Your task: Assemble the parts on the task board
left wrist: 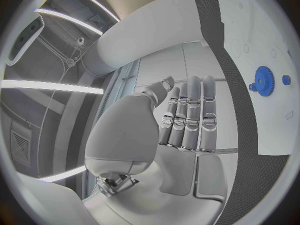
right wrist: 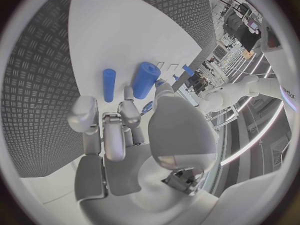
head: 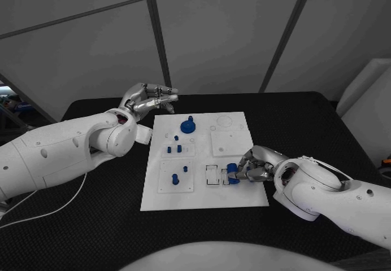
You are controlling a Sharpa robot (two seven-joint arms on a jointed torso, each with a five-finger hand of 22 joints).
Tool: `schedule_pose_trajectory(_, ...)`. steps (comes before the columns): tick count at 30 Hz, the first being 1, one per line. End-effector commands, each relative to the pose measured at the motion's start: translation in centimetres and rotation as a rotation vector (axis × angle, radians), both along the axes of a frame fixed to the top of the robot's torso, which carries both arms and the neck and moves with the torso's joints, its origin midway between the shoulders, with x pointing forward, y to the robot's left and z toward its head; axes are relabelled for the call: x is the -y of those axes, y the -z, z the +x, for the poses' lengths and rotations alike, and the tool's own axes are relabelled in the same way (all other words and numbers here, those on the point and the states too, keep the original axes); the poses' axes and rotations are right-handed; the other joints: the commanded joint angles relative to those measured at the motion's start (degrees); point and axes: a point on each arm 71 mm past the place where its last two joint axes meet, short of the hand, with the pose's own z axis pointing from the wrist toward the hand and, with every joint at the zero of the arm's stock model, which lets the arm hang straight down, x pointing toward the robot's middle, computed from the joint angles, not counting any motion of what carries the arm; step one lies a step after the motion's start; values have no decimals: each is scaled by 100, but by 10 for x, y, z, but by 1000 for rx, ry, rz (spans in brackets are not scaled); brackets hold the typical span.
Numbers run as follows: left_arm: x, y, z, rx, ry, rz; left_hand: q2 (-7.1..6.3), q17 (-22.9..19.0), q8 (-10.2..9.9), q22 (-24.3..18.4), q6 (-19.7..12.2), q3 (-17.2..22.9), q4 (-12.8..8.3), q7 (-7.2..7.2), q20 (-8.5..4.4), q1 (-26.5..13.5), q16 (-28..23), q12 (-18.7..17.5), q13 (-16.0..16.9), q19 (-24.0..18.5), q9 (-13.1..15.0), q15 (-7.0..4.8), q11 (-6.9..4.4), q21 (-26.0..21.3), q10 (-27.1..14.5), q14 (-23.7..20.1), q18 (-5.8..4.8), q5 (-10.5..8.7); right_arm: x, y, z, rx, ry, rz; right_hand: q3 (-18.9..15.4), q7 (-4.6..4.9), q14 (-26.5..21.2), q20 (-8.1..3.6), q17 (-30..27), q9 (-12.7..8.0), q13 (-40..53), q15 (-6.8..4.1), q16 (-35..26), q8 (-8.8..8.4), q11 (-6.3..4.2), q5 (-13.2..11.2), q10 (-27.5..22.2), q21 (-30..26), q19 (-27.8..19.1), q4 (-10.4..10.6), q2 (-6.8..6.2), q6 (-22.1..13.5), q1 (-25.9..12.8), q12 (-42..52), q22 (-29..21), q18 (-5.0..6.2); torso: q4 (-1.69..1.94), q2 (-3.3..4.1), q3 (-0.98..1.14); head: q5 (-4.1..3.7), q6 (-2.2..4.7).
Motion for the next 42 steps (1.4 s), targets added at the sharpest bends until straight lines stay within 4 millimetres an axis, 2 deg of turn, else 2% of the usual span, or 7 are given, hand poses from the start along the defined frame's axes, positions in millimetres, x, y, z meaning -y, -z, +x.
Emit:
schedule_pose_trajectory(1,1,-1,0,2,10,-6,34,-5,0,-6,-35,-42,-6,-4,8,-14,-28,8,-7,18,0,34,-5,-21,-41,1,-12,-17,-2,1,-1,1,-17,-31,-41,-5,505,33,1110,11,12,51,-1,39,16,-34,3,-14,-16,3,3,-16,-67,16,-5,-98,2,-4,-1,3,-3)
schedule_pose_trajectory(10,1,-1,-1,1,10,-5,34,-5,0,-6,-35,-42,-6,-4,8,-14,-28,8,-7,18,0,34,-5,-21,-41,1,-12,-17,-5,5,-1,-4,-38,-78,-52,-31,507,17,1116,101,90,30,1,119,-9,-76,21,-17,-22,-52,18,0,287,52,2,-98,7,4,-4,2,-14)
schedule_pose_trajectory(16,0,-1,-1,0,11,-5,34,-5,0,-6,-35,-42,-6,-4,8,-14,-28,8,-7,18,0,34,-5,-21,-41,1,-12,-17,-6,7,-1,1,-41,-100,-45,-34,509,9,1126,151,120,24,5,150,-15,48,21,-11,-16,-111,73,-17,560,52,20,-101,4,-4,-3,24,-30)
schedule_pose_trajectory(25,0,-1,-1,-1,12,-5,44,-10,4,-17,-35,-46,-6,-7,8,-12,-29,18,-7,21,0,32,-8,-33,-47,1,-10,-13,-5,6,-1,22,-24,-90,71,-57,515,-9,1152,212,222,1,17,194,-43,577,78,8,5,-263,210,18,984,101,62,-107,1,-7,1,25,-36)
schedule_pose_trajectory(33,0,-1,-1,-2,12,-5,57,-13,7,-22,-34,-38,-21,-9,5,12,-31,27,-8,27,0,28,-11,-39,-49,-1,-7,-9,-2,3,-5,13,17,-25,158,-89,519,-35,1167,232,258,-25,24,205,-74,1042,105,21,19,-210,234,82,1043,101,87,-111,-4,-3,3,21,-12)
schedule_pose_trajectory(37,0,-1,-1,-3,12,-5,60,-14,8,-23,-34,-36,-24,-9,4,17,-31,29,-8,28,0,27,-11,-40,-50,-1,-7,-8,1,1,-8,-19,49,39,143,-108,517,-47,1158,241,282,-38,20,203,-88,1586,126,15,13,-34,186,124,868,103,78,-110,-1,-10,-4,11,-11)
schedule_pose_trajectory(42,0,-1,-1,-5,13,-4,62,-16,9,-24,-35,-33,-31,-9,2,27,-32,31,-8,30,-1,25,-12,-41,-52,-2,-6,-7,4,-1,-12,-45,92,100,156,-116,520,-51,1172,247,290,-43,26,210,-96,1657,132,18,17,-28,188,143,861,105,87,-111,2,-1,3,15,-6)
